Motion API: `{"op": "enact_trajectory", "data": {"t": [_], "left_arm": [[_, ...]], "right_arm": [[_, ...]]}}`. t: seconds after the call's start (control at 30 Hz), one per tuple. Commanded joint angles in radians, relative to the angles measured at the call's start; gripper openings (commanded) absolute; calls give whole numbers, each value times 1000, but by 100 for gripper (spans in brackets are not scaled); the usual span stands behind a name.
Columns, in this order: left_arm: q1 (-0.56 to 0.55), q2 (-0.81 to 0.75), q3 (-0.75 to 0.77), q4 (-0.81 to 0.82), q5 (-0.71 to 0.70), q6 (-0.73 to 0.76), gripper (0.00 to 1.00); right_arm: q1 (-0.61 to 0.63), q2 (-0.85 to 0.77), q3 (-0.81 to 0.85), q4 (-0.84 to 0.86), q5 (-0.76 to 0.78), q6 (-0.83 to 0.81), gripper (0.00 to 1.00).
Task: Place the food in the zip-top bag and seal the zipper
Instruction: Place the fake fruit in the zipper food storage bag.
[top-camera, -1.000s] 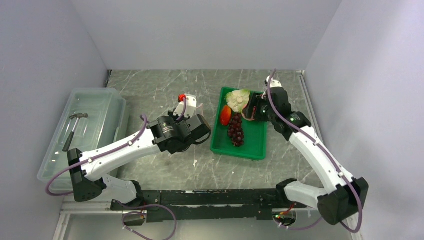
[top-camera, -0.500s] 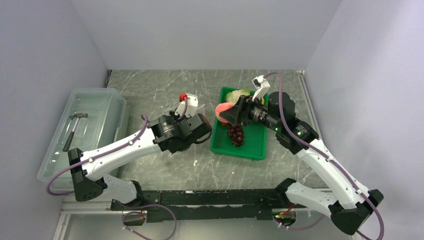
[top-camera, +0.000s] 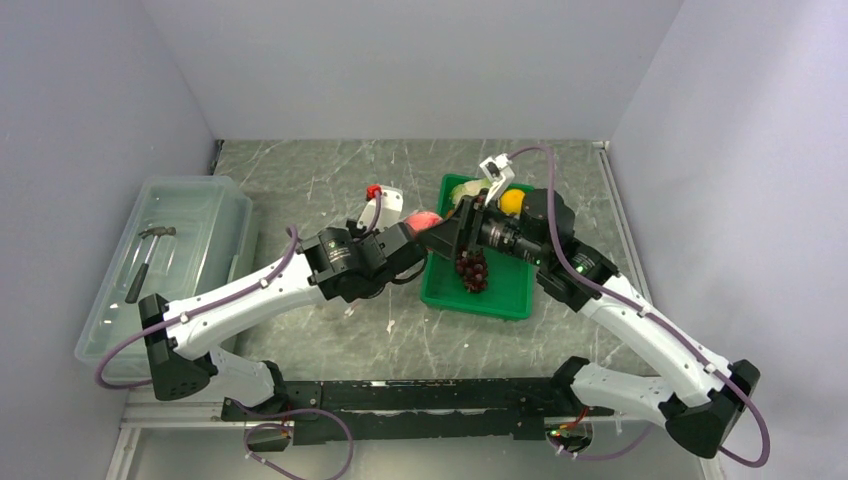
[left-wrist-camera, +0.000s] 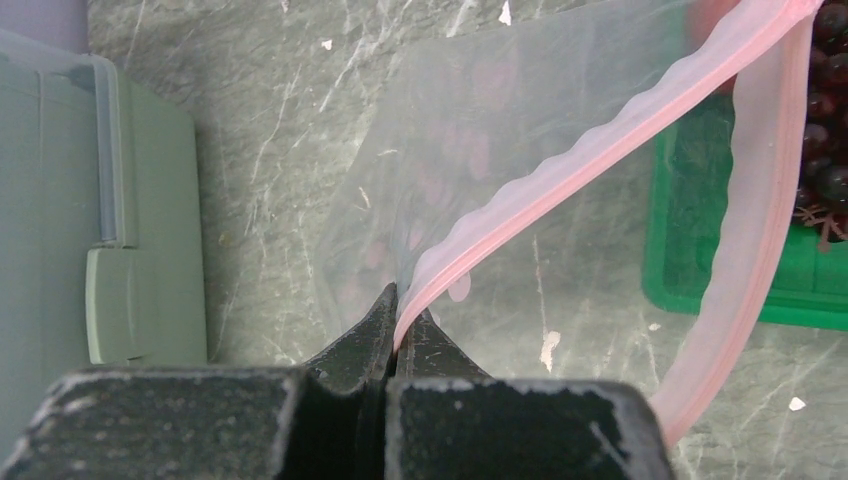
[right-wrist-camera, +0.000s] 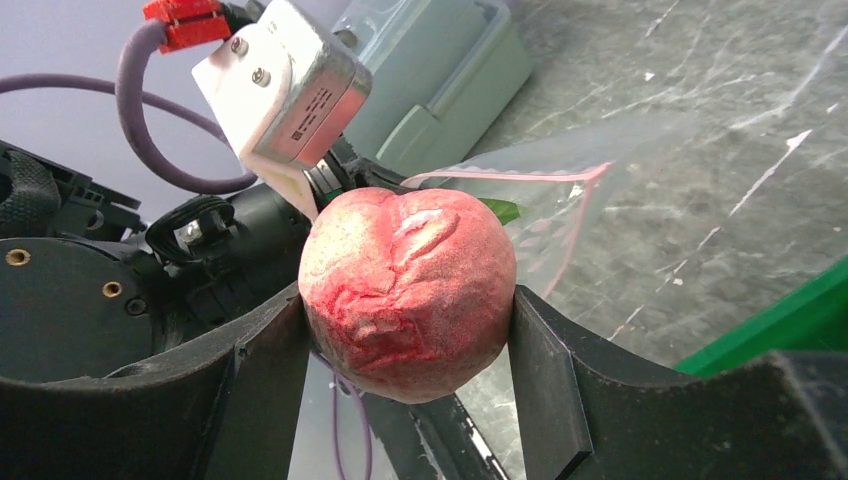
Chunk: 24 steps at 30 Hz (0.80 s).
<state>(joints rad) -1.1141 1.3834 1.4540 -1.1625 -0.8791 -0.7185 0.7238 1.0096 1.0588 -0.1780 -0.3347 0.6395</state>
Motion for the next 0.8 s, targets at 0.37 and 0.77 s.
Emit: {"op": "enact_trajectory", "data": {"t": [0.37,0.77], "left_arm": [[3,1,63,36,60,11,0],[3,-22,53,56,54,13,0]], "right_arm": [[56,120,-51,135,36,23,45],[114,207,-45,111,108,3,45]]}}
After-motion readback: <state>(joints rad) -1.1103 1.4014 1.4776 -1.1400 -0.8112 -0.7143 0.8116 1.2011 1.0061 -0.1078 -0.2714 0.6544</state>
